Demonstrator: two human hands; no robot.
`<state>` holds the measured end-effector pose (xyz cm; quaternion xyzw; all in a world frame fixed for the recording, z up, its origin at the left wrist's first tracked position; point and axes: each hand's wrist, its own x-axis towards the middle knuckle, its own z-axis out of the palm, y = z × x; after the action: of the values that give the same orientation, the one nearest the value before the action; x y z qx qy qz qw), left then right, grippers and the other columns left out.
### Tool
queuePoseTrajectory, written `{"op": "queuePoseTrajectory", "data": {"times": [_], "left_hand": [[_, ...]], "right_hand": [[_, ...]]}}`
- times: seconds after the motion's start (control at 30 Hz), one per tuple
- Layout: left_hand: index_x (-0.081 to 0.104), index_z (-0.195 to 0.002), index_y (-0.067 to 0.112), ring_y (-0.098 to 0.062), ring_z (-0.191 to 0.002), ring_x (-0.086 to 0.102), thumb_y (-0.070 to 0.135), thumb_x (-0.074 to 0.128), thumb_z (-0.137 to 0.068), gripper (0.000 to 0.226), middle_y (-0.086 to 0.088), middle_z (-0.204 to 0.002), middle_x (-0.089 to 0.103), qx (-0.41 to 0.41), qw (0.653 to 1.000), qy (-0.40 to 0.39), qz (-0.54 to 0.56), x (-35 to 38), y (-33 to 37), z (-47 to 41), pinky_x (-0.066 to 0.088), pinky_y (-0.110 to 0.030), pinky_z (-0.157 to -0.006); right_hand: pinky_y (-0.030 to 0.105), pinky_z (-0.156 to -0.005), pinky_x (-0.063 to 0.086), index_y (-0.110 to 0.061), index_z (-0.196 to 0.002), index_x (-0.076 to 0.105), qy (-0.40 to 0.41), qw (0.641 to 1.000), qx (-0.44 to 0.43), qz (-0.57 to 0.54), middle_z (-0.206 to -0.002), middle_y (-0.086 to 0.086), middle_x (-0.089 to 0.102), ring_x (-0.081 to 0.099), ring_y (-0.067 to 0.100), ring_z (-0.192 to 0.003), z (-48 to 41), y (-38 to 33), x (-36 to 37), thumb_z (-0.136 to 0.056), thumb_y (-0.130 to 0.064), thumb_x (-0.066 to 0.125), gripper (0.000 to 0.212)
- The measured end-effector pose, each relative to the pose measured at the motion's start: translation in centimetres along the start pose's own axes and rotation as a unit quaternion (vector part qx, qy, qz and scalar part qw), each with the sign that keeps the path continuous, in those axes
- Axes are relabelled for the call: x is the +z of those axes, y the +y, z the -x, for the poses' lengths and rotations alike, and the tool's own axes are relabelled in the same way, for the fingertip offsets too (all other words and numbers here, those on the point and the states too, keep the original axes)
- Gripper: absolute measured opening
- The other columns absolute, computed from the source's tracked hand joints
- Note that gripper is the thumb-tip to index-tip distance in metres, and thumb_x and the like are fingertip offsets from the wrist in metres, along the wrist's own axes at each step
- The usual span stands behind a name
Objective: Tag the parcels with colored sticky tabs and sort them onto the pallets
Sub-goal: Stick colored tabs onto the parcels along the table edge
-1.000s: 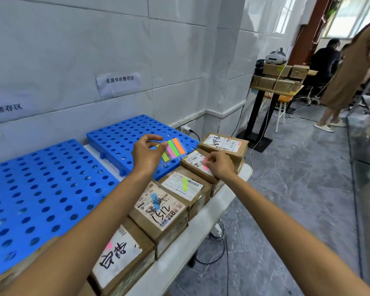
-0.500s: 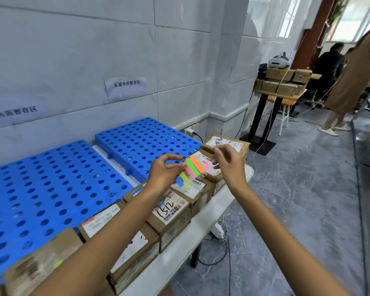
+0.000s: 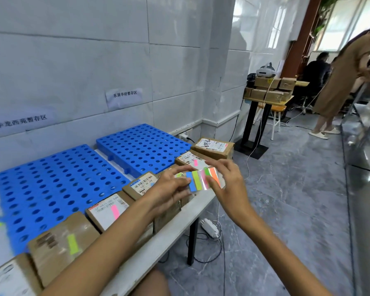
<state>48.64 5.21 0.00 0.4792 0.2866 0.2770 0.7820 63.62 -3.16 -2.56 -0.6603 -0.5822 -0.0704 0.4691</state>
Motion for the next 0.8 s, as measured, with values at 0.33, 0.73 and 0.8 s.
{"op": "queuePoseTrajectory", "data": {"times": [0.33,0.73,0.8], "left_hand": [[0.055,-0.106,0.002,-0.027,-0.075,0.069,-0.011,0.029,-0.092,0.032,-0.024,-0.090,0.066,-0.055,0.995,-0.086,0.013,2.6,-1.5,2.8,0.057,-0.037,-0.075],[0.045,-0.126,-0.004,-0.028,-0.080,0.070,-0.009,0.030,-0.094,0.035,-0.029,-0.105,0.061,-0.068,0.992,-0.102,0.030,3.2,-1.2,4.6,0.059,-0.039,-0.073],[0.043,-0.129,-0.003,-0.032,-0.088,0.068,-0.008,0.031,-0.093,0.038,-0.033,-0.116,0.057,-0.069,0.993,-0.095,0.029,3.2,-1.3,4.6,0.059,-0.041,-0.074]], "right_hand": [[0.040,-0.097,0.037,-0.027,-0.116,0.061,-0.053,0.978,-0.123,0.161,-0.115,-0.001,0.057,0.047,0.020,-0.112,3.5,-0.7,-1.7,-0.090,-0.038,0.045,0.033],[0.044,-0.095,0.040,-0.021,-0.101,0.069,0.001,0.982,-0.149,0.118,-0.103,-0.003,0.062,0.052,0.018,-0.105,4.1,-1.9,-2.9,-0.084,-0.028,0.060,0.021],[0.040,-0.091,0.041,-0.020,-0.093,0.069,0.005,0.987,-0.131,0.095,-0.099,-0.003,0.061,0.053,0.018,-0.100,4.0,-2.3,-3.0,-0.081,-0.030,0.060,0.018]]}}
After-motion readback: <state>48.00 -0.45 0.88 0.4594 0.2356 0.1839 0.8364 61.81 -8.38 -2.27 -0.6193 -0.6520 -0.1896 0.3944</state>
